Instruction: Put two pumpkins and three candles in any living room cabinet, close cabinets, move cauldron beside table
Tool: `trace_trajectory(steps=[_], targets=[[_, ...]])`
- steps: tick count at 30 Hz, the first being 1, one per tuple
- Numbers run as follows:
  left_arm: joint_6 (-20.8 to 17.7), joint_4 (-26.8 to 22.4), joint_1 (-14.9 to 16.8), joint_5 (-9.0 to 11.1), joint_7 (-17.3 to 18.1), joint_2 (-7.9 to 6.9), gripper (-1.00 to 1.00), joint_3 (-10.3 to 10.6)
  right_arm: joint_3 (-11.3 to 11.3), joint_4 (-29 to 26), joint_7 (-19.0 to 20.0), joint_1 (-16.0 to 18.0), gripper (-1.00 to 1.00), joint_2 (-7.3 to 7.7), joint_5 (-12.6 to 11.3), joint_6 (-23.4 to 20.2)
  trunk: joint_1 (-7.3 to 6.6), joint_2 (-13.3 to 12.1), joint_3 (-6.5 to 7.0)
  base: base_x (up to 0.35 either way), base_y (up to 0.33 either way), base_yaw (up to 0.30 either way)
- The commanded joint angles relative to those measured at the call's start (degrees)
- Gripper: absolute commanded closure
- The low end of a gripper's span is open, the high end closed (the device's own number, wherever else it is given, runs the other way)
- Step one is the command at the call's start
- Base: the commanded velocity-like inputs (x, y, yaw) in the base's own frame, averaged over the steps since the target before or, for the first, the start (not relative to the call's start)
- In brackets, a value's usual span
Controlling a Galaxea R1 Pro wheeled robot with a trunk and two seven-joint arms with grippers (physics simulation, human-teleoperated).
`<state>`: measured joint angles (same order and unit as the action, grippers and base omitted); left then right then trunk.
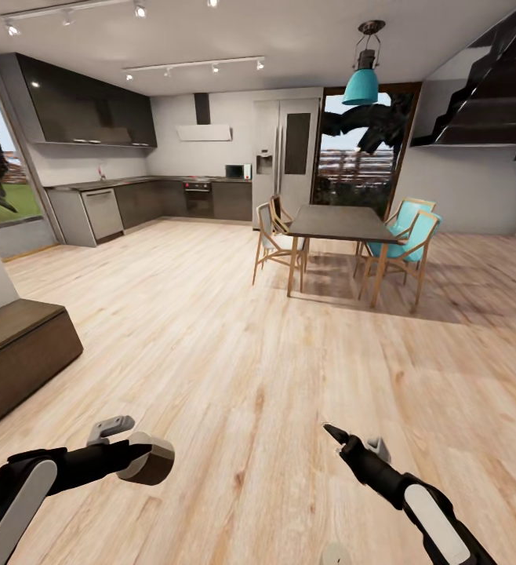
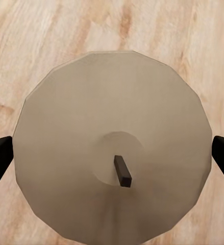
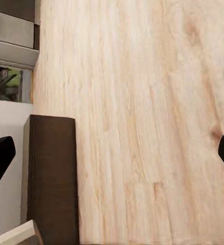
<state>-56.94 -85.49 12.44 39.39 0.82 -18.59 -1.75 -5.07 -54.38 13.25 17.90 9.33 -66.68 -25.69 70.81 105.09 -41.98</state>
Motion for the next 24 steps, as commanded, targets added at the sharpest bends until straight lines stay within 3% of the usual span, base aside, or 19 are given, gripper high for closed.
trace_trajectory(steps=[1,2,4,5,9,13,16,24], targets=[[-0.3,0.0,0.0,0.1,0.1,-0.01,1.00,-0.1,-0.1,0.0,-3.8,0.0,-1.00,0.06,-0.3,-0.6,-0.01,0.0,-0.05,0.000,0.000,0.000],[-0.3,0.0,0.0,0.1,0.1,-0.03,1.00,-0.1,-0.1,0.0,-9.9,0.0,-1.00,0.04,-0.2,-1.1,-0.01,0.0,-0.05,0.000,0.000,0.000],[-0.3,0.0,0.0,0.1,0.1,-0.03,1.00,-0.1,-0.1,0.0,-16.0,0.0,-1.00,0.01,-0.1,-1.3,-0.01,0.0,-0.05,0.000,0.000,0.000],[-0.3,0.0,0.0,0.1,0.1,-0.01,1.00,-0.1,-0.2,0.0,-21.3,0.0,-1.00,0.00,0.1,-1.4,-0.01,0.0,-0.05,0.000,0.000,0.000],[-0.3,0.0,0.0,0.1,0.1,-0.03,1.00,-0.1,-0.6,1.0,-29.3,0.0,-1.00,-0.10,0.8,-1.2,-0.01,0.0,-0.05,0.000,0.000,0.000],[-0.3,0.0,0.0,0.1,0.1,-0.02,1.00,-0.1,-0.7,6.9,-30.6,0.6,-1.00,-0.20,2.2,-0.9,-0.01,0.0,-0.05,0.000,0.000,0.000],[-0.3,0.0,0.0,0.1,0.1,-0.04,1.00,-0.1,-0.7,10.7,-30.9,1.9,-1.00,-0.38,7.1,-0.6,-0.01,0.0,-0.05,0.000,0.000,0.000],[-0.3,0.0,0.0,0.1,0.2,-0.04,1.00,-0.2,-0.3,9.7,-30.8,2.1,-1.00,-0.45,8.2,-0.7,-0.01,0.0,-0.05,0.003,0.000,0.000]])
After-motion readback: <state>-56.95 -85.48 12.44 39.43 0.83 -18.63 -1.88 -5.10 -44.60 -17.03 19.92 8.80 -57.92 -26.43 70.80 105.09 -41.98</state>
